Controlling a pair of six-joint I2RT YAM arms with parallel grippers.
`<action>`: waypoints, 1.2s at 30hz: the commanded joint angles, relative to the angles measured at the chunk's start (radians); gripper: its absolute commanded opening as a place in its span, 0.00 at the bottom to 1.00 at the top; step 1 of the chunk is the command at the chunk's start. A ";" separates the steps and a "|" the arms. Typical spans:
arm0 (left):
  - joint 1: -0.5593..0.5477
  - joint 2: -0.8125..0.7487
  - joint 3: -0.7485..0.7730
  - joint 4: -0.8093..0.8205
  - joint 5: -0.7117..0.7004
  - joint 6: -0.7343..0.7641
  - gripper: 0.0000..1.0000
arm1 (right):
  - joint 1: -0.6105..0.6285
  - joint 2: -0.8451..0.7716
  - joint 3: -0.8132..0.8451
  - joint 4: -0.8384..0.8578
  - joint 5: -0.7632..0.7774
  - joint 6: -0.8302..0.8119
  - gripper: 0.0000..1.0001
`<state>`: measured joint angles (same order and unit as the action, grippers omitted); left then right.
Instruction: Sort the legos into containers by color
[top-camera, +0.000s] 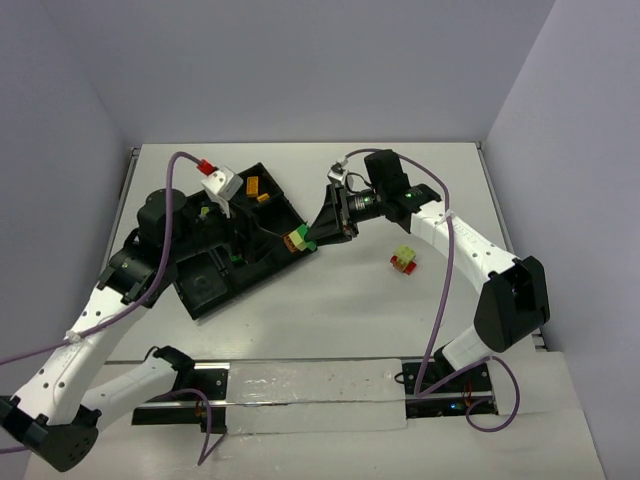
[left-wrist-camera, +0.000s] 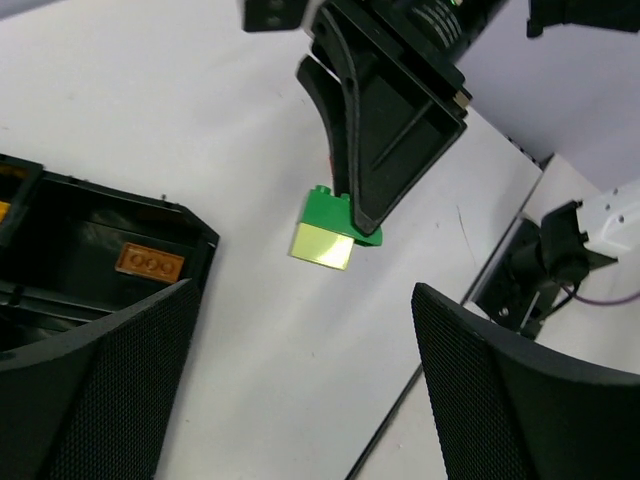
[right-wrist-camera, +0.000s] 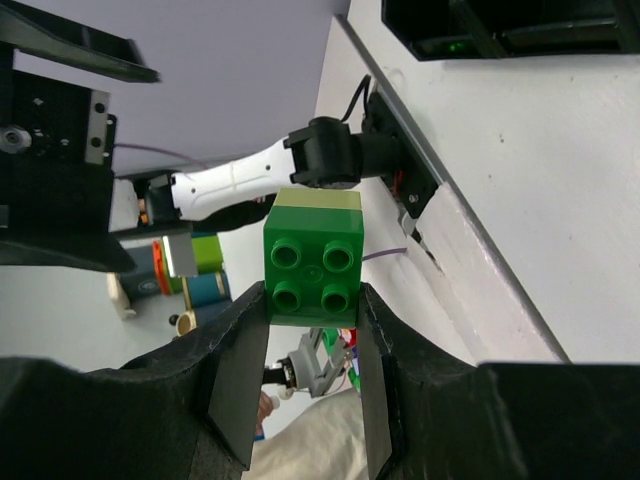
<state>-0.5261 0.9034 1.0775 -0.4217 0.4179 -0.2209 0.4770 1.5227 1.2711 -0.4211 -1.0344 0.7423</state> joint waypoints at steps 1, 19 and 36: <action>-0.059 0.031 -0.002 0.023 0.015 0.032 0.95 | -0.005 -0.033 0.009 0.009 -0.070 -0.016 0.08; -0.157 0.126 -0.025 0.056 -0.041 0.029 0.93 | -0.005 -0.044 -0.008 0.094 -0.111 0.044 0.08; -0.157 0.147 -0.041 0.138 -0.055 0.008 0.85 | -0.005 -0.053 -0.012 0.118 -0.129 0.066 0.08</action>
<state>-0.6754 1.0418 1.0279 -0.3625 0.3522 -0.2061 0.4770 1.5171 1.2613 -0.3521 -1.1272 0.7945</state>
